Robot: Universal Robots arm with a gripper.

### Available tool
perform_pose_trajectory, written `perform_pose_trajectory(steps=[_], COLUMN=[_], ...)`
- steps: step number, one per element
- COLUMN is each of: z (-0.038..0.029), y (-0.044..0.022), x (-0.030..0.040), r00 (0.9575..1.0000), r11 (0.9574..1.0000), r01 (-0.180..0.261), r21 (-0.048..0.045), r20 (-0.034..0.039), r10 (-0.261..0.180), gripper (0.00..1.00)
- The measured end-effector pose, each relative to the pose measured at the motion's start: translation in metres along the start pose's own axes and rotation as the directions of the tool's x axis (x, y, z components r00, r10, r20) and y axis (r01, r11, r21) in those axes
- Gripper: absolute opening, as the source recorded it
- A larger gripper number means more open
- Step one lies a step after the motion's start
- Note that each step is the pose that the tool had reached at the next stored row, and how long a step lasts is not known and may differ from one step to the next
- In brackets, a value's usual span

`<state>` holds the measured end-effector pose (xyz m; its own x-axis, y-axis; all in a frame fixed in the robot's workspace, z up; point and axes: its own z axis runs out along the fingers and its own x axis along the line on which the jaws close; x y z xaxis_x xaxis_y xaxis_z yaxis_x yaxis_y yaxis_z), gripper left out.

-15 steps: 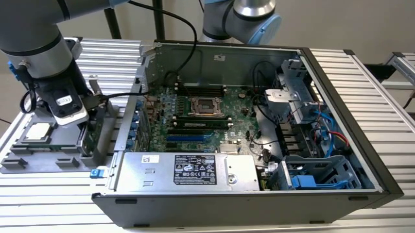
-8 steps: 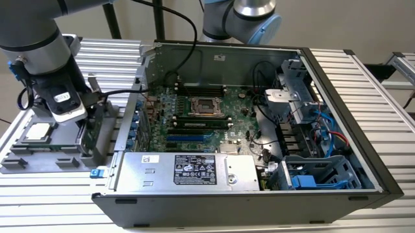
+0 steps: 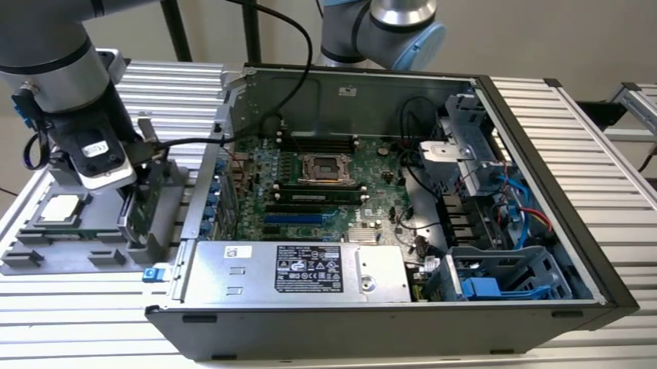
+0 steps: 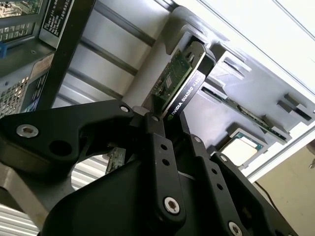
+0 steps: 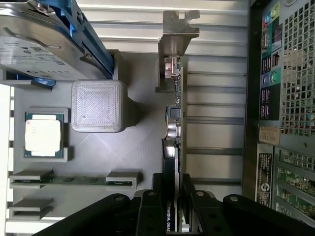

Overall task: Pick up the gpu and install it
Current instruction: 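Pick up the gpu and move the gpu toward the slot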

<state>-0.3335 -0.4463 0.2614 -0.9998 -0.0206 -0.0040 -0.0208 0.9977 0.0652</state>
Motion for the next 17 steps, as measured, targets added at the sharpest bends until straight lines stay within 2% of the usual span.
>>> perform_pose_trajectory(steps=[9, 17], z=[-0.0022, -0.0093], y=[0.0001, 0.0006], x=[0.0001, 0.0], r00=[1.0, 1.0], r11=[1.0, 1.0], r01=[-0.003, -0.006], r21=[0.0002, 0.0001], r20=[0.0, 0.0003], r10=[0.003, 0.006], gripper=[0.0, 0.0])
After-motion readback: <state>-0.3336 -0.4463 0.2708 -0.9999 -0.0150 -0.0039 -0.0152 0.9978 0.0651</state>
